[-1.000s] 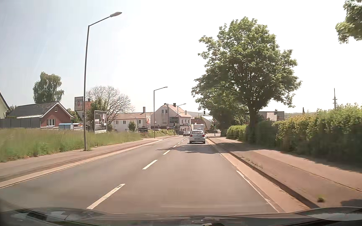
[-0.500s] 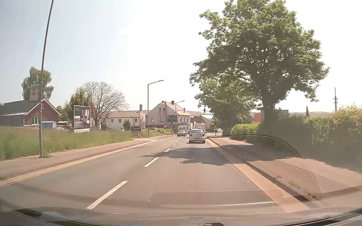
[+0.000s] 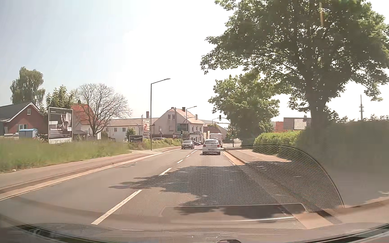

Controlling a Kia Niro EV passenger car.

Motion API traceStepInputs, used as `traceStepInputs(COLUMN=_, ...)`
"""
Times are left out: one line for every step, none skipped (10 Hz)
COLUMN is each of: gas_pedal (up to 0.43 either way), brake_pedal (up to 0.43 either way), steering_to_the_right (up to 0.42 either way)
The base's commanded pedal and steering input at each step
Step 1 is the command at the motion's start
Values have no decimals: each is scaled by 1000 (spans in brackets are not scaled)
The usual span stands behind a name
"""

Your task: Follow the waypoints while adhering to traffic rules and regulations

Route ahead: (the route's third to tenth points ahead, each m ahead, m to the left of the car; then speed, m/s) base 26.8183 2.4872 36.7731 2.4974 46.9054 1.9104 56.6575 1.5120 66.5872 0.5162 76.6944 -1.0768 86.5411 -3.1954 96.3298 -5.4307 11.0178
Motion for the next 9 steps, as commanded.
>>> traceStepInputs(gas_pedal=47, brake_pedal=0, steering_to_the_right=1)
traceStepInputs(gas_pedal=28, brake_pedal=0, steering_to_the_right=2)
traceStepInputs(gas_pedal=20, brake_pedal=0, steering_to_the_right=2)
traceStepInputs(gas_pedal=20, brake_pedal=0, steering_to_the_right=1)
traceStepInputs(gas_pedal=20, brake_pedal=0, steering_to_the_right=1)
traceStepInputs(gas_pedal=20, brake_pedal=0, steering_to_the_right=1)
traceStepInputs(gas_pedal=20, brake_pedal=0, steering_to_the_right=1)
traceStepInputs(gas_pedal=20, brake_pedal=0, steering_to_the_right=1)
traceStepInputs(gas_pedal=20, brake_pedal=0, steering_to_the_right=1)
